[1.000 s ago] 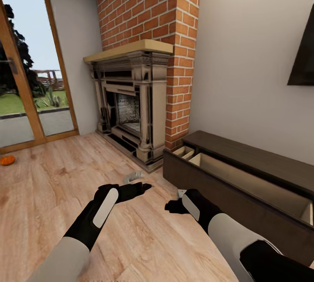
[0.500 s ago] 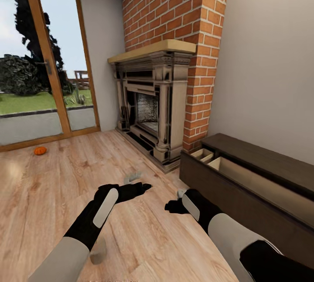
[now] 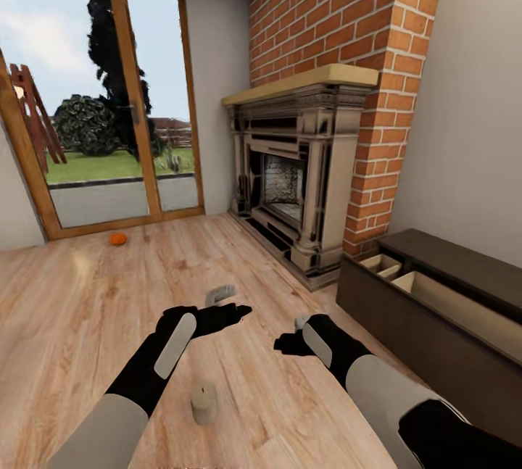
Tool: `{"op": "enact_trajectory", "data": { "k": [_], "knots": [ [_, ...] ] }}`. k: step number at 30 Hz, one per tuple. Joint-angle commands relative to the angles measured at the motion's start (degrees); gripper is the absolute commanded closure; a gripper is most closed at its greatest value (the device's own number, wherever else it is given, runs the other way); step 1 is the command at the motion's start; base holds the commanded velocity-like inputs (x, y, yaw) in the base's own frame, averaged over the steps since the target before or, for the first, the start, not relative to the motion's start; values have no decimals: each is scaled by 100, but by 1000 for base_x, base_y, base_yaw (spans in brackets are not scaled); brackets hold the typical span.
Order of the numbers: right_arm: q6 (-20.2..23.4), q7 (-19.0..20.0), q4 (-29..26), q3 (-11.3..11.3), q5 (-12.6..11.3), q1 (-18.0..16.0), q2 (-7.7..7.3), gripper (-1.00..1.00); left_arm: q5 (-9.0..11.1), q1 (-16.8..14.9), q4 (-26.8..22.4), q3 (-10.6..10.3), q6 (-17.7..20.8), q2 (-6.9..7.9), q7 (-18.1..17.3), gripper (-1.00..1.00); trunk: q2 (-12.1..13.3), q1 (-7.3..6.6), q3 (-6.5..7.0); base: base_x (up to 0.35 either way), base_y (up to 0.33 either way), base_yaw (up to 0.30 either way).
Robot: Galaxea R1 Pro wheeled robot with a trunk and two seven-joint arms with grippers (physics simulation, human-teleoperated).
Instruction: Place each of the two pumpkins and all three candles from the living room inside a cabinet in the living room (use any cabinet), then make sure every cabinet is closed, and position the cauldron so it is next to a table in the living room.
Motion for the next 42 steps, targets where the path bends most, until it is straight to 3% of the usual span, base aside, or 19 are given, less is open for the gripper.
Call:
{"op": "enact_trajectory", "data": {
  "k": [1, 12, 29, 42],
  "knots": [
    [18, -50, -9, 42, -61, -5, -4, -100, 58, -3, -5, -6, 15, 2, 48, -100, -3, -1, -6, 0, 284, 290],
    [-2, -58, 23, 39, -55, -5, 3, -100, 60, 0, -9, -4, 12, 3, 54, -100, -3, -1, -6, 0, 272, 115],
    [-1, -62, 35, 42, -49, 1, 5, -100, 53, -3, -4, -4, 6, 3, 58, -100, -3, -1, -6, 79, 105, 0],
    [-261, -53, 35, 57, -51, 2, 5, -100, 51, -1, -13, 27, 6, 3, 64, -100, -3, -1, -6, 22, 19, 15]
  ]
}}
